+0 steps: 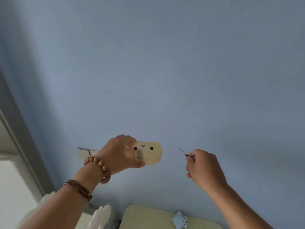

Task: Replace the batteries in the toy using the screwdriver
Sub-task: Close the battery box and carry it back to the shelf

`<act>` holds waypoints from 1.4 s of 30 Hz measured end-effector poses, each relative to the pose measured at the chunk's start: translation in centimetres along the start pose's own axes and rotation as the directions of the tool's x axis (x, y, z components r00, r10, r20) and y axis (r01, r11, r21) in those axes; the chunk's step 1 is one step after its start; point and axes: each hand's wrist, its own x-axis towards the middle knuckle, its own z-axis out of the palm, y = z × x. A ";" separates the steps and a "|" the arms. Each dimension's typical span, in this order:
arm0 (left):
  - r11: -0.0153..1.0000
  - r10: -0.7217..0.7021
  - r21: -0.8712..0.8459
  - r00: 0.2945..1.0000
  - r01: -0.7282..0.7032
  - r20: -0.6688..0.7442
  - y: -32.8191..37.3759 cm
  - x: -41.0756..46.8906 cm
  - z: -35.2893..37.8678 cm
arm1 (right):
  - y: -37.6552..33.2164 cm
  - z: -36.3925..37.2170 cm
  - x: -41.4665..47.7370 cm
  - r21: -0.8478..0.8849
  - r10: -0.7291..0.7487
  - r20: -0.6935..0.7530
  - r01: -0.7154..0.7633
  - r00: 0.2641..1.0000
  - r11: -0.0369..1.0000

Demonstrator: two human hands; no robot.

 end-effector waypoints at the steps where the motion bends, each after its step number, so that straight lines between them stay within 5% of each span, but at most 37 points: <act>1: 1.000 -0.011 0.012 1.000 0.011 -0.012 1.2 -1.1 -2.0 | -1.4 -1.6 -0.8 -0.018 -0.013 0.005 0.013 1.000 1.000; 11: 0.993 -0.120 0.008 0.989 0.121 -0.091 7.2 -12.9 -14.7 | -12.3 -10.3 -9.6 -0.002 -0.202 0.015 0.202 0.979 0.979; 24: 0.932 -0.280 0.145 0.912 0.333 -0.300 3.5 -29.6 -27.3 | -25.8 -5.3 -19.9 0.124 -0.481 0.120 0.467 0.869 0.875; 32: 0.719 -0.517 0.135 0.654 0.682 -0.552 3.8 -47.5 -34.2 | -38.1 0.6 -33.0 0.352 -0.825 0.203 0.747 0.527 0.564; 38: 0.458 -0.602 0.048 0.350 0.888 -0.718 9.2 -62.1 -35.5 | -41.9 0.9 -44.9 0.563 -0.948 0.213 0.763 0.238 0.318; 42: 0.305 -0.622 0.023 0.217 0.952 -0.752 13.4 -69.5 -35.1 | -41.7 0.1 -51.5 0.676 -0.969 0.225 0.701 0.099 0.228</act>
